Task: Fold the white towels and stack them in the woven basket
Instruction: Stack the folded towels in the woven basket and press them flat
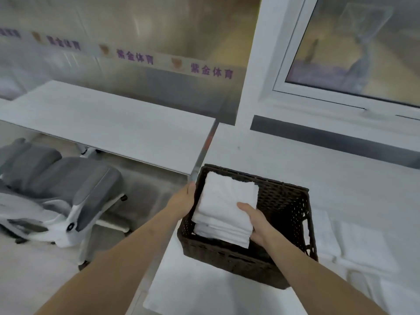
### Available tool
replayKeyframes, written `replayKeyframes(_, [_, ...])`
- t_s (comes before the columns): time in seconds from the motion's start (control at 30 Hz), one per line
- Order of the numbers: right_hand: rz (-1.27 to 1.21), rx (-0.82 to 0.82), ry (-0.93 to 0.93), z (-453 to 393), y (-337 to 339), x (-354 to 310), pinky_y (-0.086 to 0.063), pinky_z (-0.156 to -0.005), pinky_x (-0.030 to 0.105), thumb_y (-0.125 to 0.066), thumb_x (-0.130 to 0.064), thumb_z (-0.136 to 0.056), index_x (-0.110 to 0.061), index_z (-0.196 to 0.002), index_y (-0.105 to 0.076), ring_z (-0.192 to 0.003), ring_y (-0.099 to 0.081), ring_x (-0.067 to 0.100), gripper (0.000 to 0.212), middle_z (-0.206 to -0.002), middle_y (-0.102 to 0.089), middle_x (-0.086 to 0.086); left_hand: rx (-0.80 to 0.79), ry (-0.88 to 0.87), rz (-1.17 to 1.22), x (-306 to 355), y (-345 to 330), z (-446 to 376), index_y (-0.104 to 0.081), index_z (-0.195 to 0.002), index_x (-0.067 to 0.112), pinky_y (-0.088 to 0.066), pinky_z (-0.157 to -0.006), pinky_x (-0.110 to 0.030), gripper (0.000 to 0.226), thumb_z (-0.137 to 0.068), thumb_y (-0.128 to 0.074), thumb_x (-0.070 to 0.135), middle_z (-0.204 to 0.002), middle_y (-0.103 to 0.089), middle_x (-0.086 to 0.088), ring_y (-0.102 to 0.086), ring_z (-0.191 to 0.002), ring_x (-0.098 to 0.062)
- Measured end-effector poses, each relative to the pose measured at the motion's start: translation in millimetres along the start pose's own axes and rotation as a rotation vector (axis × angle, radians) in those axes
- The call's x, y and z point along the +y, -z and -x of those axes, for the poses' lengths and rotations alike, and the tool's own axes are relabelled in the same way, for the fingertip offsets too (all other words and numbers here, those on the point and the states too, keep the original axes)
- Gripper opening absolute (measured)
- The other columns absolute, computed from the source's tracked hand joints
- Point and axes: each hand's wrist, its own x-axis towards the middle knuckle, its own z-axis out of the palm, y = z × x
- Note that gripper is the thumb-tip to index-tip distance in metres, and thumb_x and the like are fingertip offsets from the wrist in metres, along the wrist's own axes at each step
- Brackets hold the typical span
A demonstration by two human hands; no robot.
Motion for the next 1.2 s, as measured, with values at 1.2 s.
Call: replayKeyframes(1.2, [1.827, 0.069, 1.078, -81, -23, 39, -0.042, -0.106, 0.05, -0.052, -0.053, -0.097, -0.029, -0.143, -0.049, -0.134, -0.045, 0.028, 0.052, -0.147, -0.045, 0.006, 0.152, 0.036, -0.129, -9, -20, 6, -0.043, -0.144, 0.047, -0.043, -0.09, -0.042, 0.047, -0.106, -0.014, 0.05, -0.123, -0.068, -0.006, -0.06, -0.114, -0.033])
